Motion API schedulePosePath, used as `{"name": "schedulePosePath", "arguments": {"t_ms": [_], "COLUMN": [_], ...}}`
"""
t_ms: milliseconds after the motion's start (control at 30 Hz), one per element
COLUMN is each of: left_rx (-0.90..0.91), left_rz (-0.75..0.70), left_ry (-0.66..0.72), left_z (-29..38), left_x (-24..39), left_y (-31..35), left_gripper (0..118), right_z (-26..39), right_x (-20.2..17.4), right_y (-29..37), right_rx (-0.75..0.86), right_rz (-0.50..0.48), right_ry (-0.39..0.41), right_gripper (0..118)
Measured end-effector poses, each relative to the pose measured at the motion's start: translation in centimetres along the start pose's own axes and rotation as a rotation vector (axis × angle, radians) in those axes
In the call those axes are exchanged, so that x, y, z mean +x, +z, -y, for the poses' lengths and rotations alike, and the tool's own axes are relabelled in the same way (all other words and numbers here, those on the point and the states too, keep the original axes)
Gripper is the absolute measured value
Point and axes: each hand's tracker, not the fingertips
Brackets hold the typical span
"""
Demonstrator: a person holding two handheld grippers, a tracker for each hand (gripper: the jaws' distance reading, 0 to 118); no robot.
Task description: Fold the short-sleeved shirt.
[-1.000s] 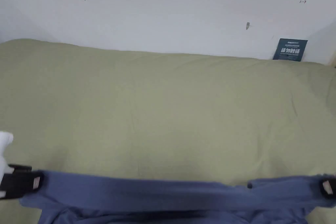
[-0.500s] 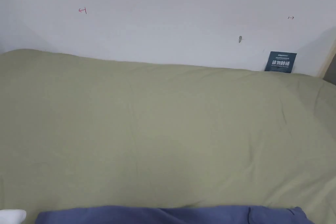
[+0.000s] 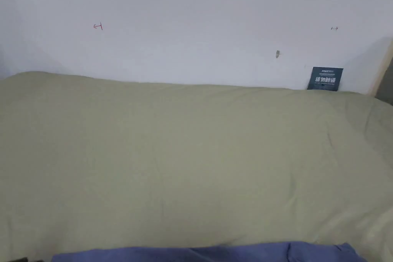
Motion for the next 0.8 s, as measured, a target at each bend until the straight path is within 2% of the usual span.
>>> {"name": "schedulePosePath", "arguments": {"t_ms": [100,167,233,267,300,333,367,433,467,500,600,800], "left_rx": [0.118,0.182,0.231,0.23,0.224,0.222,0.216,0.211,0.188,0.175,0.12,0.103], "left_rz": [-0.044,-0.06,-0.074,-0.073,-0.074,-0.069,-0.057,-0.053,-0.057,-0.066,-0.038,-0.063], "left_ry": [-0.104,-0.165,-0.165,-0.165,-0.164,-0.169,-0.175,-0.246,-0.277,-0.273,-0.249,-0.217], "left_z": [-2.6,-3.1,-2.6,-2.0,-1.1,0.0,1.0,3.9,5.3,6.5,8.8,8.3], "left_x": [5.6,9.3,12.1,13.4,14.7,15.0,15.8,17.2,17.8,18.1,18.2,18.3], "left_y": [1.6,1.0,-0.4,-1.0,-1.5,-2.3,-2.7,-3.6,-3.8,-4.2,-5.1,-5.3], "left_gripper": [46,46,46,44,38,20,0,0,0,0,0,0], "right_z": [-1.0,-0.2,1.4,2.5,3.6,4.8,6.0,9.0,10.4,11.4,13.3,13.6], "right_x": [-6.1,-10.1,-12.7,-13.8,-14.9,-15.9,-16.5,-18.0,-18.6,-18.8,-19.7,-21.4], "right_y": [2.2,2.5,1.9,1.5,1.3,1.1,0.8,0.5,0.4,0.1,-0.7,-1.3], "right_rx": [0.111,0.149,0.172,0.172,0.151,0.112,0.088,0.096,0.08,0.066,0.005,0.018], "right_rz": [0.058,0.082,0.011,-0.033,-0.062,-0.078,-0.073,0.002,0.004,-0.039,-0.066,-0.067], "right_ry": [0.129,0.184,0.216,0.223,0.228,0.238,0.252,0.298,0.33,0.353,0.328,0.371], "right_gripper": [83,83,82,78,67,48,4,1,1,1,1,1]}}
